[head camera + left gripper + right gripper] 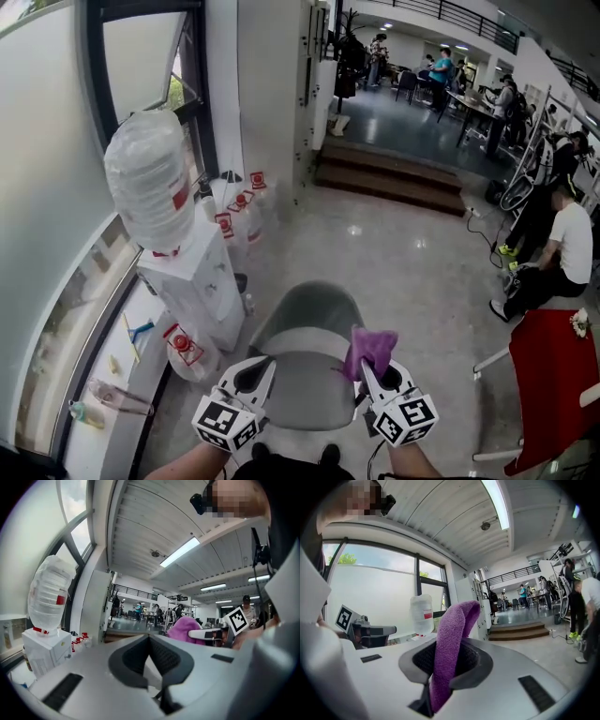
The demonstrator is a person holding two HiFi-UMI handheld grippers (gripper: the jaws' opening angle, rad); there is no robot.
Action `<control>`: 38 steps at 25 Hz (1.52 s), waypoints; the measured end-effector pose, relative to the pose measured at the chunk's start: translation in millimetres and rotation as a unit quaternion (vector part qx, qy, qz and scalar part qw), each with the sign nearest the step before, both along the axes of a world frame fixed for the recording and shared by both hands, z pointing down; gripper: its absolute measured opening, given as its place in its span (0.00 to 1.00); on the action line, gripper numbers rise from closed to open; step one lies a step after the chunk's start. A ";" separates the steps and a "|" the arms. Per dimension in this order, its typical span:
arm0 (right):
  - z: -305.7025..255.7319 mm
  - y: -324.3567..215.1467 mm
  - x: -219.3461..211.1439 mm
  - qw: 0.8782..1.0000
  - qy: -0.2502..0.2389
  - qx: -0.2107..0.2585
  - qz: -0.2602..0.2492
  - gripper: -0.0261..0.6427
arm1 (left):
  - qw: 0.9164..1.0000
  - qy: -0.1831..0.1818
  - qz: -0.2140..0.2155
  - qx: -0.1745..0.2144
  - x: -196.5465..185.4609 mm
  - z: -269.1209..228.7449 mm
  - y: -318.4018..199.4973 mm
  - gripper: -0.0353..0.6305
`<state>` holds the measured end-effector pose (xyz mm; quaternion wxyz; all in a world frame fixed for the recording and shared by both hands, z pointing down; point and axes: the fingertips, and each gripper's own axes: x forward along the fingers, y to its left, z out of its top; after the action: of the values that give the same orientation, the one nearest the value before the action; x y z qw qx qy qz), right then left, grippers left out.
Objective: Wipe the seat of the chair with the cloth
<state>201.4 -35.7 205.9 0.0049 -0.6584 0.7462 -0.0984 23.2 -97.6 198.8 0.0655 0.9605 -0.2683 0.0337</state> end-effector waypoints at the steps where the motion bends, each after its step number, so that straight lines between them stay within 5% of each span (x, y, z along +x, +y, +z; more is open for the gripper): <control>1: -3.2 4.9 0.9 1.000 0.002 0.001 0.000 0.14 | 1.000 0.001 -0.004 0.002 -0.4 -2.6 3.8 0.06; 15: -27.0 48.5 17.0 0.999 0.022 0.020 0.021 0.14 | 0.999 0.012 -0.020 0.034 2.6 -35.3 34.7 0.06; 38: -39.3 49.0 30.2 0.998 0.020 0.036 0.047 0.13 | 0.999 0.029 -0.034 0.024 7.4 -38.5 32.4 0.06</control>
<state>231.6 13.3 166.7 0.0182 -0.6939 0.7175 -0.0574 30.6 -65.2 160.4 0.0516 0.9526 -0.2998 -0.0029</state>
